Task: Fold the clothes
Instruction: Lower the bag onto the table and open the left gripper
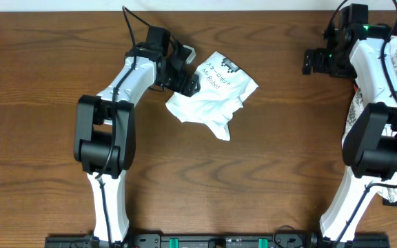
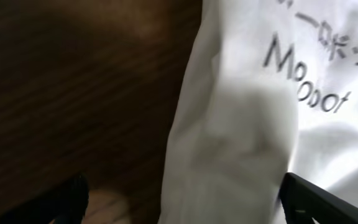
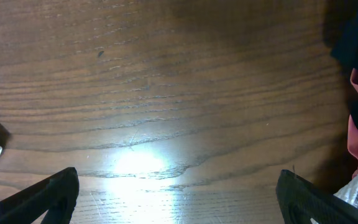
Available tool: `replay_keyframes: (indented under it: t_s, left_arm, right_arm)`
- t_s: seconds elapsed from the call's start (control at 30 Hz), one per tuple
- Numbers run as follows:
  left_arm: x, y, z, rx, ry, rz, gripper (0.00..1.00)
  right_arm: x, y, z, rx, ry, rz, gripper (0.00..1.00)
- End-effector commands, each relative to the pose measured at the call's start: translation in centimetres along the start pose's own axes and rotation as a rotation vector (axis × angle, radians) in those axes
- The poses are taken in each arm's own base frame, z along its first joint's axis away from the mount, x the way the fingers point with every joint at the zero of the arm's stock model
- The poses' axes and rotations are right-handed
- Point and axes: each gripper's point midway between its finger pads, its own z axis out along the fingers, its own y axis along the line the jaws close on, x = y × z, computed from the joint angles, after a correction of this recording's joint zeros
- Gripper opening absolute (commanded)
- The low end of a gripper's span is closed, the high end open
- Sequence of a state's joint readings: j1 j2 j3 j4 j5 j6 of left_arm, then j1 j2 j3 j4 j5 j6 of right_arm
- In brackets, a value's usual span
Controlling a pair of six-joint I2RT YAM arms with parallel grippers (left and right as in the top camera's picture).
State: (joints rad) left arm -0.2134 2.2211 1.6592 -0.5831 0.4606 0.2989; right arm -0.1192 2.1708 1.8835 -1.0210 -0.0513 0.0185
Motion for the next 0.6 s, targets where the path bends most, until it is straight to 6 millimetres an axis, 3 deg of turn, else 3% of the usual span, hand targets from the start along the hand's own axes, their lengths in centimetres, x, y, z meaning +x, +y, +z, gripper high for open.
replay_keyframes:
  t_s: [0.0, 0.4, 0.43, 0.57]
  left_arm:
    - [1.4, -0.2, 1.4, 0.006, 0.054, 0.014, 0.98]
    - [3.7, -2.8, 2.3, 0.051, 0.158, 0.013, 0.97]
    - [3.9, -2.8, 2.3, 0.053, 0.167, 0.01, 0.92]
    - [4.4, -3.0, 2.2, 0.057, 0.187, 0.001, 0.49]
  right_arm:
    - [0.0, 0.0, -0.2, 0.005, -0.003, 0.008, 0.99]
    - [0.0, 0.0, -0.2, 0.005, -0.003, 0.008, 0.99]
    - [0.0, 0.0, -0.2, 0.005, -0.003, 0.008, 0.99]
    - [0.0, 0.0, -0.2, 0.005, -0.003, 0.009, 0.99]
